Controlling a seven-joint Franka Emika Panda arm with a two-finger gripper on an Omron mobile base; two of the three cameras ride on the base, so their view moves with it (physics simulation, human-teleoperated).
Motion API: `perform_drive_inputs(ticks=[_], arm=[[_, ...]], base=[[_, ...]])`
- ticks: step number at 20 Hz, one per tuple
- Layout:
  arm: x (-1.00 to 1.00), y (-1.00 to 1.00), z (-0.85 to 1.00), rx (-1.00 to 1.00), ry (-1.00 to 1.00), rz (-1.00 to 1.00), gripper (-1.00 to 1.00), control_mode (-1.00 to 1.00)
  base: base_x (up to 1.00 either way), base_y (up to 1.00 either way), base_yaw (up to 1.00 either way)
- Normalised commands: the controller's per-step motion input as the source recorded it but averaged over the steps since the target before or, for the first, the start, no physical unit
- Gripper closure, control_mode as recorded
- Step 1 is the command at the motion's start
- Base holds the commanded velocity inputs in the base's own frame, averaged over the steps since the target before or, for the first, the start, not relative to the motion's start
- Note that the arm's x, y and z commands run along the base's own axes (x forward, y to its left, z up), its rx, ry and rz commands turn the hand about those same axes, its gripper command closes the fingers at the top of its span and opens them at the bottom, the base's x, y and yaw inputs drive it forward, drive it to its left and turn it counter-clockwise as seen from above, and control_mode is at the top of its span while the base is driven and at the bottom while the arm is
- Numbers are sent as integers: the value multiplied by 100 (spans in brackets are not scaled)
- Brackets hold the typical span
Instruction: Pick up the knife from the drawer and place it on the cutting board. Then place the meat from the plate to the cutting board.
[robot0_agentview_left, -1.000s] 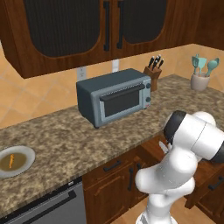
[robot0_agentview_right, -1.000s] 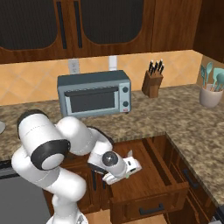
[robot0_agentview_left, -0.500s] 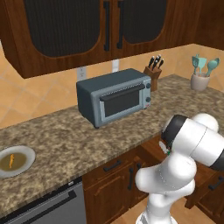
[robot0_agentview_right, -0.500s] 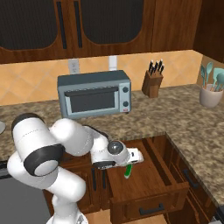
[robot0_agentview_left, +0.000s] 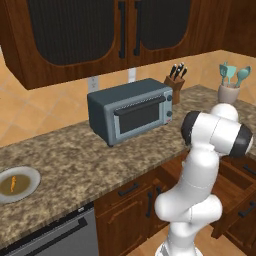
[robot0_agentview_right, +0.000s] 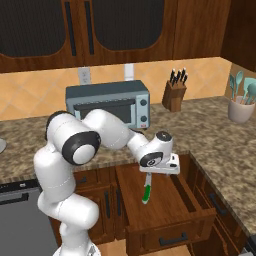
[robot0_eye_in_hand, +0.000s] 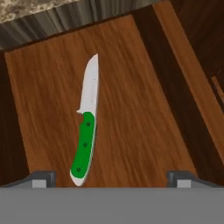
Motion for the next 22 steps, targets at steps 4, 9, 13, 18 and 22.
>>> perform_drive_inputs(ticks=[4, 9, 13, 18, 22], arm=[[-3, 0, -26, 10, 4, -21, -100, -100], [-9, 15, -25, 5, 2, -18, -100, -100], [-4, 24, -15, 0, 0, -14, -100, -100], [0, 23, -16, -3, 0, -9, -100, -100], [0, 11, -23, -1, 0, -5, -100, -100]], base=[[0, 0, 0], [0, 0, 0], [0, 0, 0], [0, 0, 0], [0, 0, 0]])
